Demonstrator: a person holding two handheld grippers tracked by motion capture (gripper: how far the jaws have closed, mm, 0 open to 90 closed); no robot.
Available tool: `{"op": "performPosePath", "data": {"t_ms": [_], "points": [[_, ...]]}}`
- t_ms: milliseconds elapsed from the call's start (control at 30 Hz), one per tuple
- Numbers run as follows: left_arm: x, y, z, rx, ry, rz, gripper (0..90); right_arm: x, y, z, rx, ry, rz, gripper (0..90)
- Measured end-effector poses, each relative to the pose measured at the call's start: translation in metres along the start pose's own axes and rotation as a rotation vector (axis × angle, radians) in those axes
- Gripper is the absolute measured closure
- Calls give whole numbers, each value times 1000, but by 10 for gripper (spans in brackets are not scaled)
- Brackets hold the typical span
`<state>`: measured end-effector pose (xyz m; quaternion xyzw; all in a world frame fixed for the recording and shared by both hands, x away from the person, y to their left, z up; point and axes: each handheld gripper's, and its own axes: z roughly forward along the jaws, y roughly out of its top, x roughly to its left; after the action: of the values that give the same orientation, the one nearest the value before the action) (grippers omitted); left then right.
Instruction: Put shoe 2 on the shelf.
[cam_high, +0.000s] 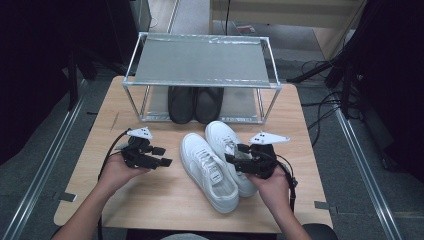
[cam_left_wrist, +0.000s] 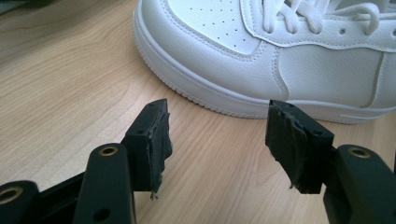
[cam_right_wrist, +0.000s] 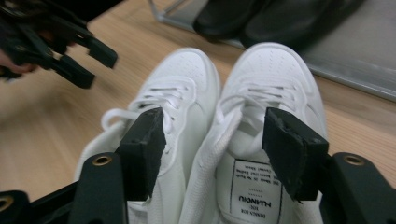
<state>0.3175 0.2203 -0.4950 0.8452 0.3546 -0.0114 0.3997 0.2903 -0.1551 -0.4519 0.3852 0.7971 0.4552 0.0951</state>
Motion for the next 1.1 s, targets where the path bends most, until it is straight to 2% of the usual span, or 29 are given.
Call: {"op": "performPosePath", "data": {"t_ms": [167, 367, 433, 533, 667, 733, 933, 1100], "points": [[6, 4, 0, -7, 0, -3, 403, 11, -3, 3, 13, 2, -11, 388], [13, 5, 4, -39, -20, -34, 405, 18, -10, 8, 32, -18, -16, 362], [14, 10, 5, -13, -20, -29, 405, 21, -12, 10, 37, -29, -10, 346], [14, 13, 7, -15, -21, -24, 405, 23, -15, 13, 46, -39, -6, 341], [14, 15, 10, -10, -26, -12, 405, 25, -20, 18, 57, -26, 8, 359], [14, 16, 11, -8, -30, -11, 405, 28, -22, 20, 59, -44, -24, 373], [14, 17, 12, -1, -30, -6, 407, 33, -24, 28, 74, -90, -71, 356], [14, 17, 10, -7, -24, -9, 406, 32, -23, 27, 39, -94, -33, 268]]}}
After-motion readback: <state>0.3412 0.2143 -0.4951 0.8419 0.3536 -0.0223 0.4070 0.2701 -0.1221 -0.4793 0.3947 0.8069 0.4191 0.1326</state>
